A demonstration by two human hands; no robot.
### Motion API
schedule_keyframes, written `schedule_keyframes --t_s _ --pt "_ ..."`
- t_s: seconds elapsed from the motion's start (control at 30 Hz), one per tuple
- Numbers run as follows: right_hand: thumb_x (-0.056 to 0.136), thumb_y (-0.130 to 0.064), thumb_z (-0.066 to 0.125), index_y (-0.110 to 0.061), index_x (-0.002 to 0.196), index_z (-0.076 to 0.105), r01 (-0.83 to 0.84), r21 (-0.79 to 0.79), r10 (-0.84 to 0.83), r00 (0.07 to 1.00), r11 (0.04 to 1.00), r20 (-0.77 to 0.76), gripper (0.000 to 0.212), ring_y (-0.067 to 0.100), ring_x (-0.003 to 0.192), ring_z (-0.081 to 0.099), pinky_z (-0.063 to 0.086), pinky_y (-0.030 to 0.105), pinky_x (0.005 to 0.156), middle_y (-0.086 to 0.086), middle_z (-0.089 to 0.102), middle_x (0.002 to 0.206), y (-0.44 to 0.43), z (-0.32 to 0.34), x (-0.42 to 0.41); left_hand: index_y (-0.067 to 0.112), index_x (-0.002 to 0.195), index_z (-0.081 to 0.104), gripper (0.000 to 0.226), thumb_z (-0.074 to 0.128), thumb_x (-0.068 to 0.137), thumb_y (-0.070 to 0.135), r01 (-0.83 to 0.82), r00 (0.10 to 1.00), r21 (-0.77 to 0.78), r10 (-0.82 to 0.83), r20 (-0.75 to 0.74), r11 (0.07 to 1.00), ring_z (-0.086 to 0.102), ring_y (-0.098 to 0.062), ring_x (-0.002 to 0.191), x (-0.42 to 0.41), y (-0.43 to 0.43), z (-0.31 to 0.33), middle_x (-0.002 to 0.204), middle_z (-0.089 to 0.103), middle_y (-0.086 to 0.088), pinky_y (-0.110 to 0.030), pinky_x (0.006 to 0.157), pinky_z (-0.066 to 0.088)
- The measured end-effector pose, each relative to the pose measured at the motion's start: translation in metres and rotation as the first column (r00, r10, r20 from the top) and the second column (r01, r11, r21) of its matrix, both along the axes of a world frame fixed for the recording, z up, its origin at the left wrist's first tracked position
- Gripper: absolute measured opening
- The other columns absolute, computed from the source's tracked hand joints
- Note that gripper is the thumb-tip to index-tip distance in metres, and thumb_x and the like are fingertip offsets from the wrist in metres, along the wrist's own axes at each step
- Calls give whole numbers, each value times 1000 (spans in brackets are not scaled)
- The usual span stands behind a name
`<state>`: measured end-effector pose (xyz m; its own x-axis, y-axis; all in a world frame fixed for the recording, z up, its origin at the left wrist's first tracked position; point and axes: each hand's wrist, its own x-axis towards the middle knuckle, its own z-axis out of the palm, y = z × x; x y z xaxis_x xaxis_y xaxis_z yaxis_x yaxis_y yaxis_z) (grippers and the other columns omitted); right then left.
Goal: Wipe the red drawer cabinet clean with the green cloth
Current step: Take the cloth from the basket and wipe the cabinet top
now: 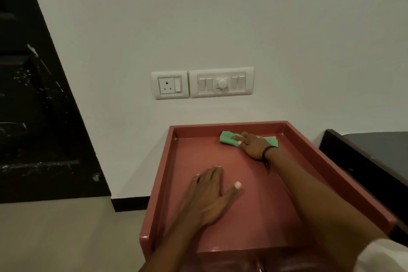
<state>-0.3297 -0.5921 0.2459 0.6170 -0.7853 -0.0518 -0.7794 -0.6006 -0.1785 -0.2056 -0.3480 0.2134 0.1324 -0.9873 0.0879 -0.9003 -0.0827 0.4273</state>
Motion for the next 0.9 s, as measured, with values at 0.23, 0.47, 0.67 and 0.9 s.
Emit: schedule_keyframes --t_s 0.23,0.47,0.67,0.9 --pt "107 -44 24 -41 154 25 -81 17 81 997 997 17 47 19 154 14 10 47 121 -4 17 166 86 -11 -15 24 161 21 105 9 79 89 -71 983 -115 50 -174 991 20 -13 153 2 1 3 168 22 5 -33 124 9" --pt "106 -43 26 -46 153 23 -199 -2 198 979 980 49 47 16 154 8 8 50 122 -8 15 166 227 -17 -55 19 156 32 96 19 86 83 -250 837 -153 134 -531 956 33 -19 147 4 16 20 163 29 0 -30 113 23" --pt "105 -48 21 -57 149 13 -272 -25 273 958 962 86 46 10 154 4 4 48 123 -15 11 166 289 -29 -80 22 97 54 94 -1 74 95 -185 917 -69 147 -370 980 56 -22 107 14 30 25 118 60 -3 -42 100 42" --pt "106 -45 21 -52 151 21 -242 19 240 968 970 69 45 13 154 6 10 49 121 -14 14 165 230 -21 -44 15 118 66 67 24 101 64 -380 713 -104 220 -666 919 57 -26 121 18 35 13 133 63 -8 -45 112 39"
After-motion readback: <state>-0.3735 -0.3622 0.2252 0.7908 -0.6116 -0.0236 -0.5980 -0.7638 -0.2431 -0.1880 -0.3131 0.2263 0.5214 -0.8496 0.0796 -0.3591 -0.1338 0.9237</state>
